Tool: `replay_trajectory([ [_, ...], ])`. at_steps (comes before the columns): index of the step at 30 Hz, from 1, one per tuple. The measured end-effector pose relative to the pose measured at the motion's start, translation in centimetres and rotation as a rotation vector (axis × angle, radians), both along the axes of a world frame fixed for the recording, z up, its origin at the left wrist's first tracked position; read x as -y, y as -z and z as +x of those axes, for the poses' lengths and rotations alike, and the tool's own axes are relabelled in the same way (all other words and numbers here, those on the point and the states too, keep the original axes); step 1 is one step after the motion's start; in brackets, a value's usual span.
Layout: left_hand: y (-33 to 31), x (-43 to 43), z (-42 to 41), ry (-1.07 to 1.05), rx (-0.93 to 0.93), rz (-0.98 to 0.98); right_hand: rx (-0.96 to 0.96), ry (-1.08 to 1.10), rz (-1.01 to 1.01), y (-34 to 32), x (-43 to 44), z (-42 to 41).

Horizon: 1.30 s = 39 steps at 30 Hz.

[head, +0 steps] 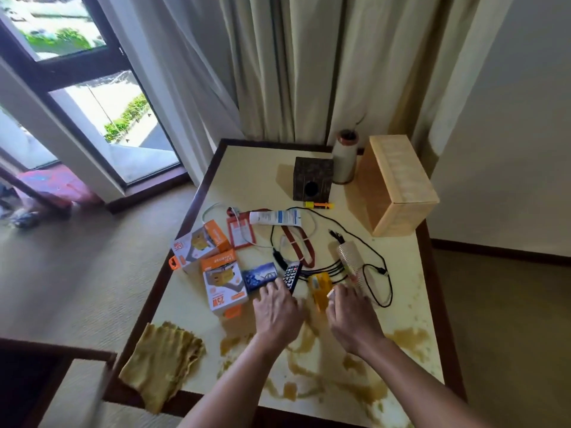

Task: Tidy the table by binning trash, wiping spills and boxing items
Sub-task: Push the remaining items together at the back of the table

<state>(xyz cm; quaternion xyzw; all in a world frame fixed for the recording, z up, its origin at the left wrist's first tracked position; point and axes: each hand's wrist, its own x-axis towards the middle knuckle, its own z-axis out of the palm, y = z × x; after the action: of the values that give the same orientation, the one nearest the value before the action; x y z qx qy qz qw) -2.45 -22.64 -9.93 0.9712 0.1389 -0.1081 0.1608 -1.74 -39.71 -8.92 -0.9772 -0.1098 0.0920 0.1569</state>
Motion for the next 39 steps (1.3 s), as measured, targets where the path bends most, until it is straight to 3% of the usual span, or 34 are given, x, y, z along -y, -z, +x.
replay_trajectory([
  [4,-1.3,-1.7,1.3,-0.064,0.046,0.009,-0.153,0.168,0.013,0.2,-2.5,2.4],
  [9,-1.5,-4.8,4.7,0.193,0.041,0.173,-0.225,0.095,-0.14,2.7,-4.1,4.2],
  [12,-0.7,-6.1,6.7,0.362,-0.091,0.226,-0.199,0.135,-0.063,3.2,-4.7,4.9],
  [16,0.0,-6.9,7.8,0.41,-0.151,0.258,-0.18,0.22,0.073,2.8,-4.9,4.9],
  [22,-0.7,-7.9,8.6,0.334,-0.041,-0.058,-0.236,0.503,0.63,-0.4,-6.6,6.0],
  [25,-1.9,-9.1,9.7,0.203,0.05,-0.333,-0.204,0.584,0.766,-2.8,-9.2,7.6],
  [27,-2.9,-10.3,11.4,0.042,0.099,-0.508,-0.175,0.582,0.753,-3.8,-11.2,9.7],
  [29,-3.4,-12.2,13.8,-0.048,0.125,-0.562,-0.129,0.543,0.708,-3.7,-13.3,12.2],
  [32,-3.0,-16.0,19.0,0.001,0.058,-0.351,-0.053,0.446,0.499,-1.8,-16.1,16.9],
  [35,-1.7,-19.3,24.0,0.096,-0.02,-0.123,-0.103,0.397,0.323,-0.4,-18.9,21.7],
  [39,0.8,-22.0,30.0,0.062,-0.026,-0.07,-0.073,0.301,0.211,1.2,-21.7,27.7],
])
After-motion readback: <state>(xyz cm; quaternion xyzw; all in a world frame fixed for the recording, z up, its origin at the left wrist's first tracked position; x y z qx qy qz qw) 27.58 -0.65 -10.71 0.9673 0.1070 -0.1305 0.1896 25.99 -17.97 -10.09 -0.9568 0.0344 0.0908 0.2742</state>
